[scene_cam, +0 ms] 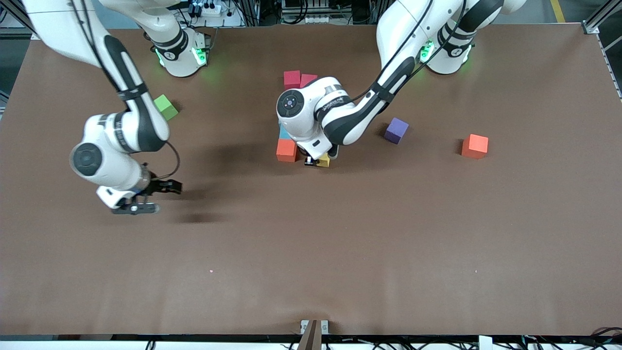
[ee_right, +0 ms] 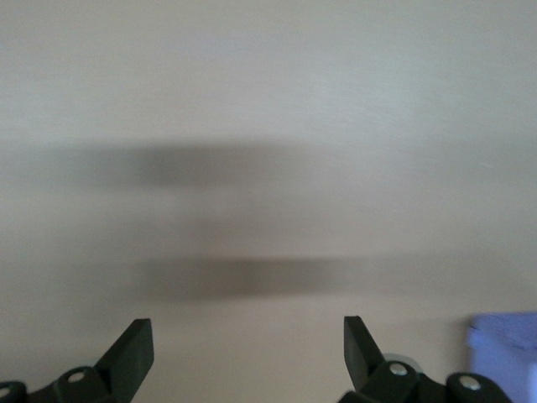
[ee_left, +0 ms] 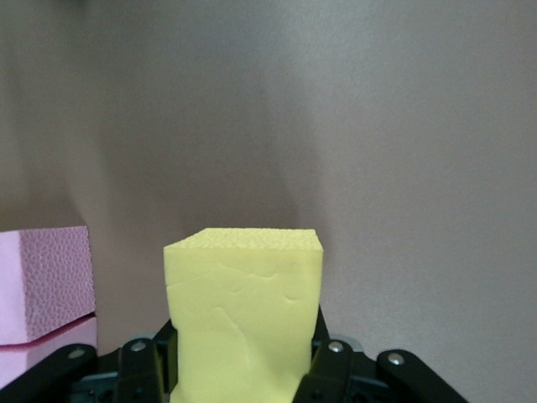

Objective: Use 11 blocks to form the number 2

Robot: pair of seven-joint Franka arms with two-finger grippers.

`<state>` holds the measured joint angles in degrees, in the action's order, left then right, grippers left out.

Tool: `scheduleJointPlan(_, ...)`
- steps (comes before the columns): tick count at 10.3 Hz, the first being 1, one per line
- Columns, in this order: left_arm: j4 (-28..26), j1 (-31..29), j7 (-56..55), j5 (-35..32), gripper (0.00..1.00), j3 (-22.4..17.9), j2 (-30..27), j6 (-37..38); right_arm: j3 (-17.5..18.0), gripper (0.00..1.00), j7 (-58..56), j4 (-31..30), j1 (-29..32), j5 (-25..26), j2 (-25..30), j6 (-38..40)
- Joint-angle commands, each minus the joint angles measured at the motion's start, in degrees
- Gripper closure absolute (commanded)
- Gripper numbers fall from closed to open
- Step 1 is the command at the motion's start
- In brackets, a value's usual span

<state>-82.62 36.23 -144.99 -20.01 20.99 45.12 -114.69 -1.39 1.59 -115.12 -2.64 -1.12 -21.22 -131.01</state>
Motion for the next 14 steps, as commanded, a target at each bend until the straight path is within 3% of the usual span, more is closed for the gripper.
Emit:
scheduleJointPlan(1, 2.20, 1.12, -1.95, 1.47, 0.65, -1.04, 1.55, 0.61, 0.95, 0.00, -4.89, -0.01, 6.22, 0.69, 3.46, 4.17)
scheduleJointPlan(6, 2.46, 2.35, -4.07, 2.60, 0.65, -1.04, 2.08, -2.12, 1.04, 0.00, -16.15, 1.82, 20.11, 3.76, 3.21, 4.63)
scheduleJointPlan(10, 2.46, 2.62, -4.86, 4.18, 0.65, -1.04, 2.08, -5.45, 1.30, 0.00, -18.12, 2.45, 21.01, 2.88, -1.09, 3.66)
scheduleJointPlan(14, 2.46, 2.71, -4.95, 4.54, 0.66, -1.04, 3.04, -5.81, 1.48, 0.00, -18.29, -4.04, 20.65, 2.79, -1.63, -5.38)
